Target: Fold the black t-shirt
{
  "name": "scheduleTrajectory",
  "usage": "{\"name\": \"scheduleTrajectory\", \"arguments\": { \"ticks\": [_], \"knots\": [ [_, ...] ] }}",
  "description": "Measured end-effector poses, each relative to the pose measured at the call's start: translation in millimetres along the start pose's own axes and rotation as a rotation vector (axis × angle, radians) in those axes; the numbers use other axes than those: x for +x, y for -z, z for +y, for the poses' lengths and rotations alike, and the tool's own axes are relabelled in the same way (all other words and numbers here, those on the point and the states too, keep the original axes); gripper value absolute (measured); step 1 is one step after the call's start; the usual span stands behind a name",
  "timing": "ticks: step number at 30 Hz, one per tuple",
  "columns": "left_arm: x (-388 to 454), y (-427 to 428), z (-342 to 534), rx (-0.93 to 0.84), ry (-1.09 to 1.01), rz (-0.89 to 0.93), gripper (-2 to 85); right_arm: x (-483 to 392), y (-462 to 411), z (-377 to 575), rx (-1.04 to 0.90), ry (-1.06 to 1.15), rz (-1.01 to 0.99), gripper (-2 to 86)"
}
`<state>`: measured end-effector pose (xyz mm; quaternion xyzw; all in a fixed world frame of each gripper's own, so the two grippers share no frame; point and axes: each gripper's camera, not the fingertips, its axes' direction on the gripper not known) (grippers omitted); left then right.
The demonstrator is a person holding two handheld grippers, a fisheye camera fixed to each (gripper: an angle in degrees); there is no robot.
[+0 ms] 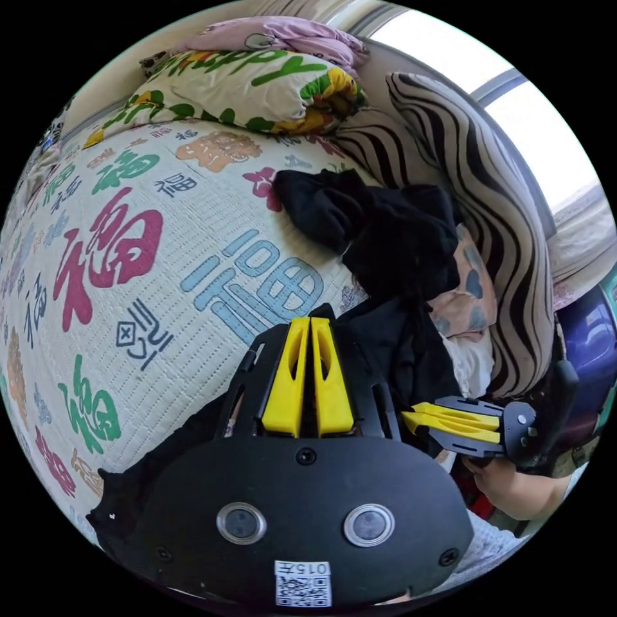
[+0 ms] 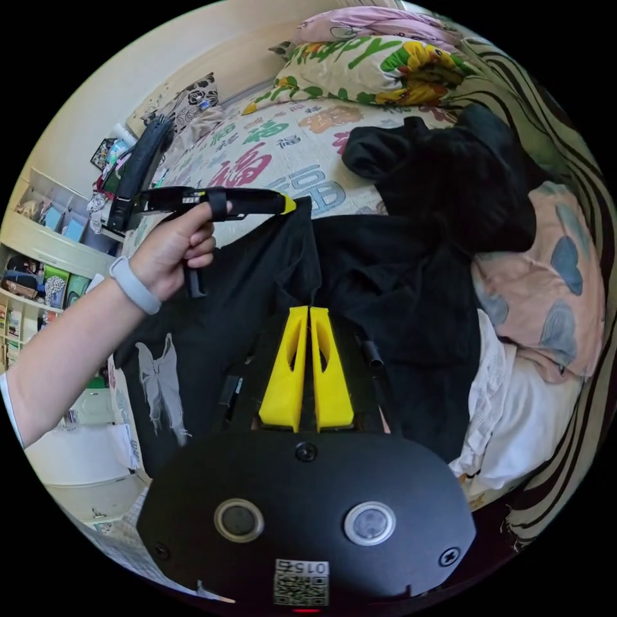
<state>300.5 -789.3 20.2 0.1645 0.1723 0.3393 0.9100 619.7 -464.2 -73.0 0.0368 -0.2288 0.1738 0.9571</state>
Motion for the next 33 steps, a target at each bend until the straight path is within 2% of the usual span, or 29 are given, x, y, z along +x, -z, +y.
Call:
{"name": "scheduleTrajectory", "arguments": {
  "ticks": [7,13,17,19,23,27,30,33],
  "knots": [
    [2,16,26,0.006,0.039,-0.056,5.9,8,-3,5,0.011,-0.055,-0.042,0.2],
    [-2,84,70,0.146,0.009,0.007,7.8,6,5,23,0.007,-0.084,-0.005,5.3],
    [-12,158,147,0.289,0.023,0.131,8.2,-12,2,46,-0.056,-0.028,-0.055,6.4],
    [-23,184,195,0.290,0.061,0.127,8.2,-25,-5,57,-0.102,0.021,-0.060,6.5],
    [-59,220,335,0.171,0.303,0.033,8.1,-55,-32,79,-0.235,0.107,-0.055,6.3],
    [-88,235,474,-0.029,0.597,-0.026,8.1,-71,-50,73,-0.227,0.133,0.052,3.7],
    [-94,252,540,-0.051,0.741,-0.021,7.7,-76,-67,45,-0.206,0.153,0.137,0.8],
    [-94,268,569,-0.021,0.780,-0.014,7.6,-73,-90,9,-0.253,0.145,0.197,-0.4]
  ]
}}
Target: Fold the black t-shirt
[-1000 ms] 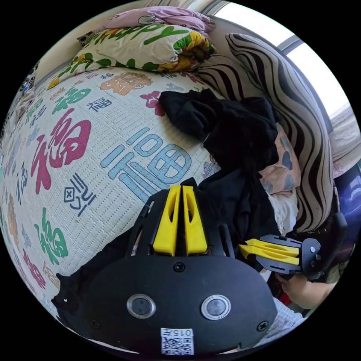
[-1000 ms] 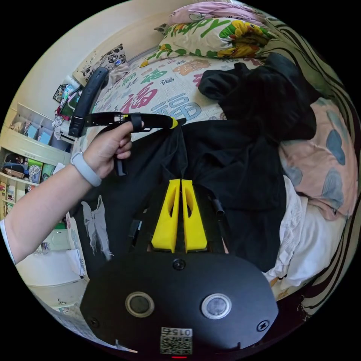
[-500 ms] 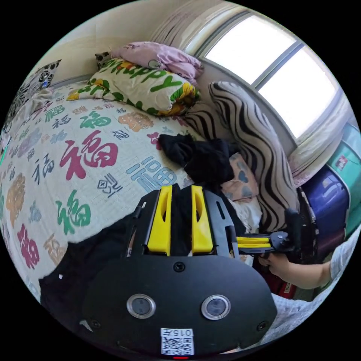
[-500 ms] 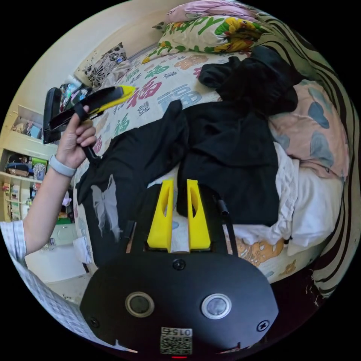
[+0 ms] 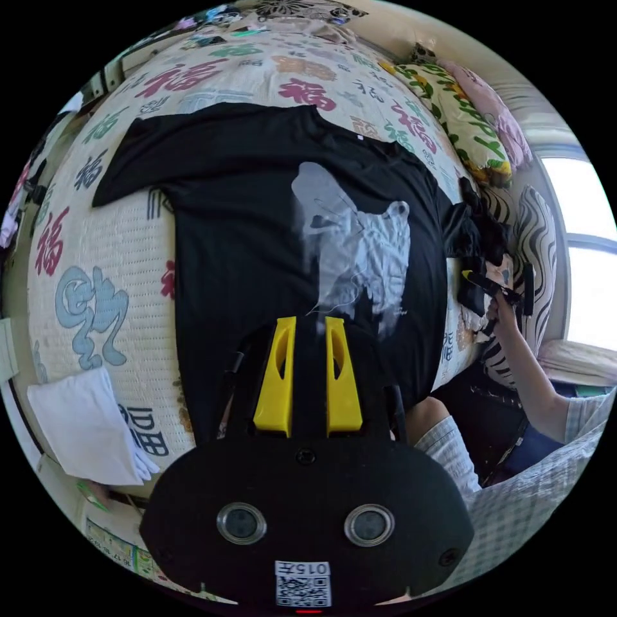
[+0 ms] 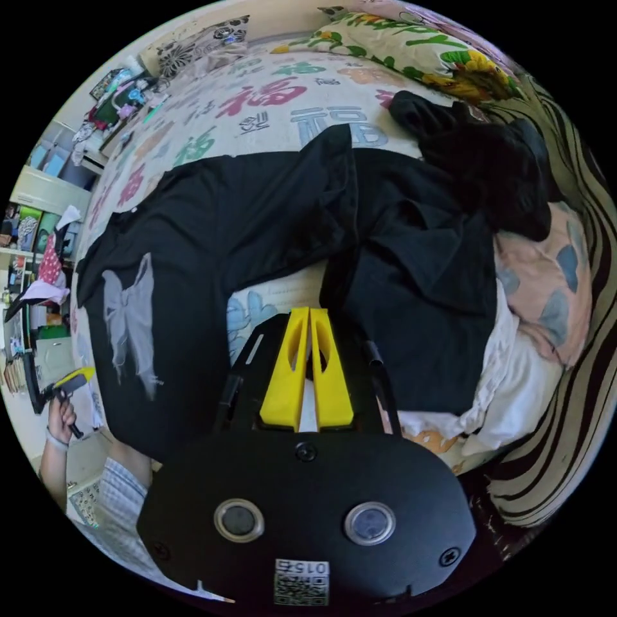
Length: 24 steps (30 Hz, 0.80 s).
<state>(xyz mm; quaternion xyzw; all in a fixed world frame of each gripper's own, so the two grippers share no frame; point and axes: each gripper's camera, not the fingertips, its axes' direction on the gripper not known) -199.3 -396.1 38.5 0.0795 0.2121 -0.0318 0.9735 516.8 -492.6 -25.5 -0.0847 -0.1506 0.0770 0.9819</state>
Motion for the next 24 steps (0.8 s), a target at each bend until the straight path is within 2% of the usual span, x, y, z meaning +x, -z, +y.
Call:
{"name": "scheduleTrajectory", "arguments": {
  "ticks": [2,6,13,17,21,24],
  "knots": [
    [-8,7,6,0.013,0.012,0.021,7.6,1,-23,-18,-0.101,0.075,0.041,-0.8],
    [-23,26,19,0.036,0.025,0.029,7.6,-12,-32,-21,-0.107,0.161,0.211,-1.0],
    [-55,48,47,0.034,0.032,-0.051,7.4,26,-39,-31,-0.134,0.078,0.342,-1.0],
    [-82,61,64,0.031,0.082,-0.117,7.9,27,-42,-36,-0.125,0.010,0.271,-0.9],
    [-111,65,92,-0.046,0.129,-0.181,9.3,8,-38,-23,-0.117,0.108,0.160,-0.4],
    [-132,67,115,-0.130,0.149,-0.177,10.2,-15,-35,9,-0.125,0.194,0.032,3.7]
  ]
}}
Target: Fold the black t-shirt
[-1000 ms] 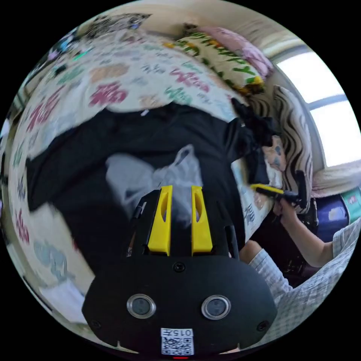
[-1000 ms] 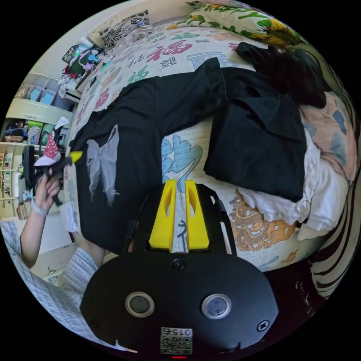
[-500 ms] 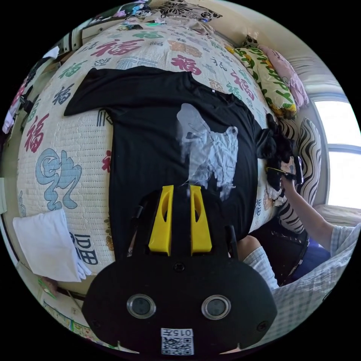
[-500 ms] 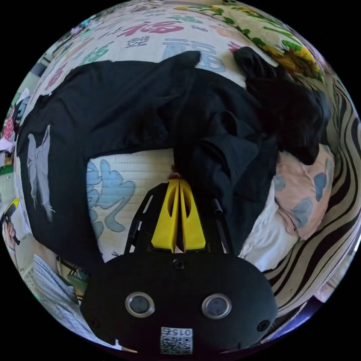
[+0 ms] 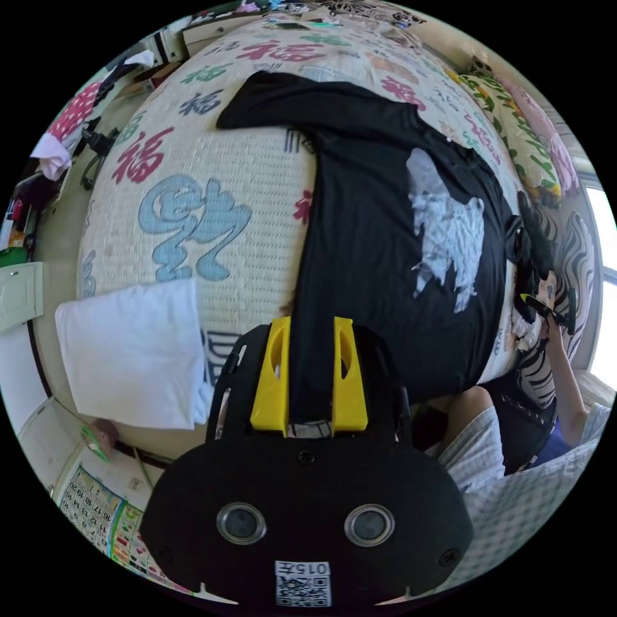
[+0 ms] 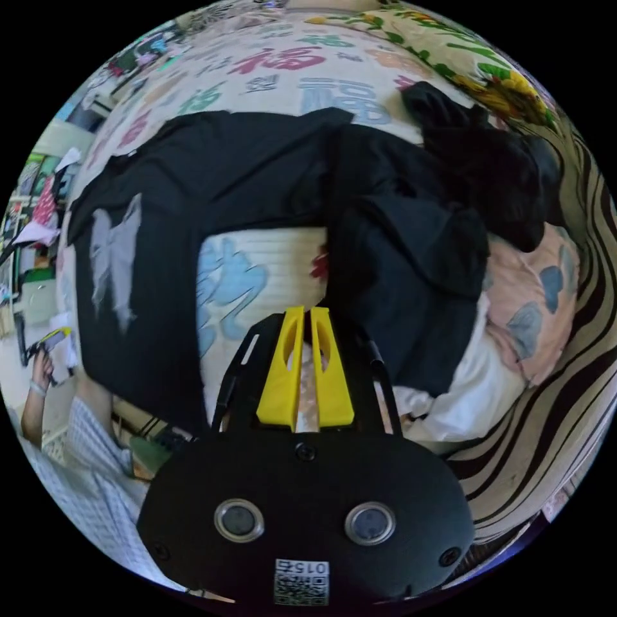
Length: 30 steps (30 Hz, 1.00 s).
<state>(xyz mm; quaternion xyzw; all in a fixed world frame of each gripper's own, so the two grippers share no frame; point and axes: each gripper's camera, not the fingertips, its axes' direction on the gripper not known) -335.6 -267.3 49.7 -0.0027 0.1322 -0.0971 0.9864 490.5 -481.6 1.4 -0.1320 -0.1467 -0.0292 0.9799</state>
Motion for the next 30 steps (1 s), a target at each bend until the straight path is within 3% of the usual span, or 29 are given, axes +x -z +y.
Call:
{"name": "scheduleTrajectory", "arguments": {
  "ticks": [8,17,26,30],
  "knots": [
    [-22,-29,29,-0.163,-0.126,0.015,10.1,-56,-66,74,-0.226,0.085,-0.268,9.6],
    [-11,-43,58,-0.086,-0.281,0.013,10.1,-60,-79,107,-0.202,0.068,-0.331,9.1],
    [-8,-60,67,-0.057,-0.277,0.096,0.6,-80,-93,133,-0.230,0.110,-0.235,0.0],
    [5,-65,74,-0.028,-0.296,0.048,-0.3,-84,-83,147,-0.239,0.137,-0.200,-0.7]
  ]
}}
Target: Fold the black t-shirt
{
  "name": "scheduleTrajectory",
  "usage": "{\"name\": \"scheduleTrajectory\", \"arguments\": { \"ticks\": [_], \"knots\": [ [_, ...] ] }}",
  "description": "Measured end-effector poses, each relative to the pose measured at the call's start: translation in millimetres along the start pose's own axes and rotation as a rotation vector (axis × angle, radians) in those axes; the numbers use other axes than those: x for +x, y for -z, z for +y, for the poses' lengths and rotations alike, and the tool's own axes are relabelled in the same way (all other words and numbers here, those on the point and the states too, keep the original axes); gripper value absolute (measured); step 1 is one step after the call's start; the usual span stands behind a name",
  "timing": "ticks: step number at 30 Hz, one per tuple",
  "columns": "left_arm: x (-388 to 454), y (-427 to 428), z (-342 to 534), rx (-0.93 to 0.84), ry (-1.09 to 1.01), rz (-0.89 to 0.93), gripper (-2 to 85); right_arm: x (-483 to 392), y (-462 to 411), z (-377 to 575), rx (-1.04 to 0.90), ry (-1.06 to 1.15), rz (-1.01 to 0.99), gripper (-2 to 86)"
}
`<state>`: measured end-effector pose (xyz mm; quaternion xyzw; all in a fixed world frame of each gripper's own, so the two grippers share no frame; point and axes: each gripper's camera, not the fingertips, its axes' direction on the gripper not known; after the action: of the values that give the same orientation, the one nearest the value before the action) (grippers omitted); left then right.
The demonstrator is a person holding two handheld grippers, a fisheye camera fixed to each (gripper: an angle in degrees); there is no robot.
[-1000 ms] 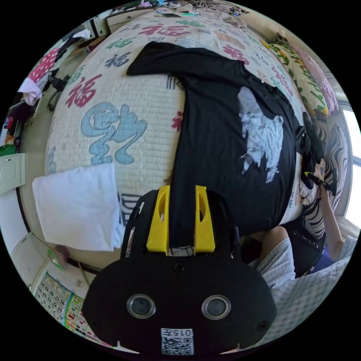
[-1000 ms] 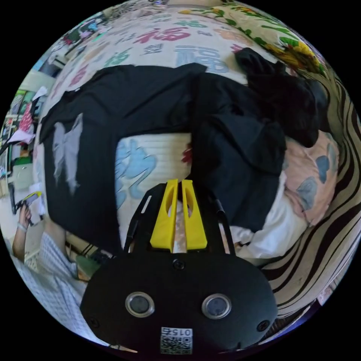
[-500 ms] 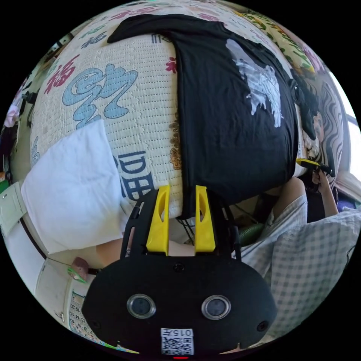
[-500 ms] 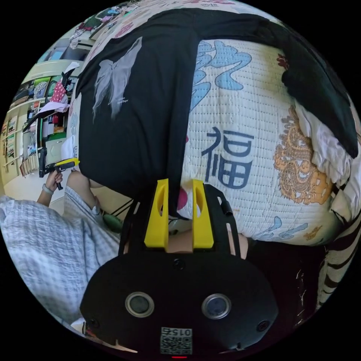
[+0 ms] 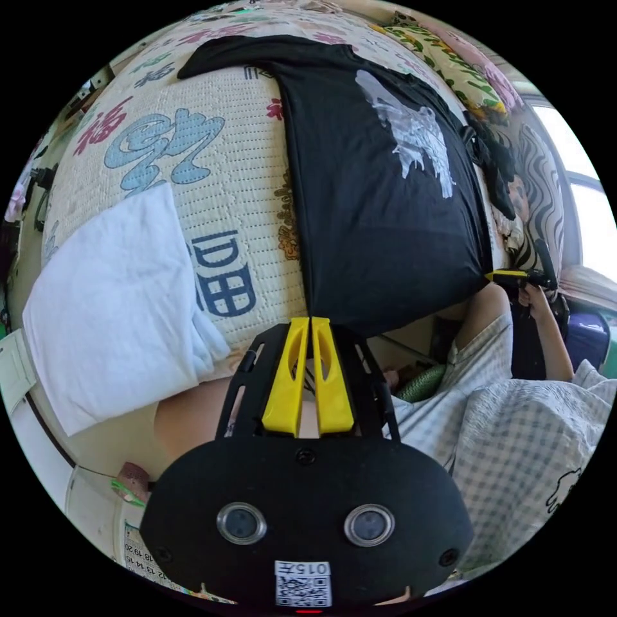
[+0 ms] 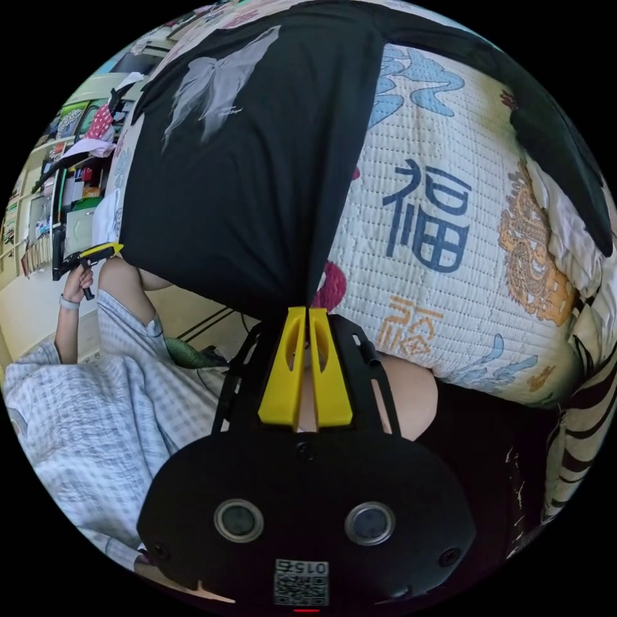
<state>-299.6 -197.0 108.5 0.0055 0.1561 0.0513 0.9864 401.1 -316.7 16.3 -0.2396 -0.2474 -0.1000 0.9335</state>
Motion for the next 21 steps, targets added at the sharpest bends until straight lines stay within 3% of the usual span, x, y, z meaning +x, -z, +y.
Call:
{"name": "scheduleTrajectory", "arguments": {
  "ticks": [6,9,13,16,21],
  "knots": [
    [18,-28,-21,-0.039,0.041,-0.047,3.1,-6,-13,7,-0.036,0.012,0.081,0.6],
    [26,-29,-21,-0.105,0.078,-0.093,7.7,-5,-3,22,-0.015,0.009,0.074,5.3],
    [42,-8,-34,-0.046,0.095,-0.181,8.6,11,37,49,0.176,-0.056,0.063,7.0],
    [82,20,-92,0.114,-0.036,-0.189,8.3,25,73,48,0.377,-0.125,0.081,7.0],
    [217,35,-270,0.346,-0.456,-0.051,8.7,46,119,10,0.656,-0.227,0.134,7.2]
  ]
}}
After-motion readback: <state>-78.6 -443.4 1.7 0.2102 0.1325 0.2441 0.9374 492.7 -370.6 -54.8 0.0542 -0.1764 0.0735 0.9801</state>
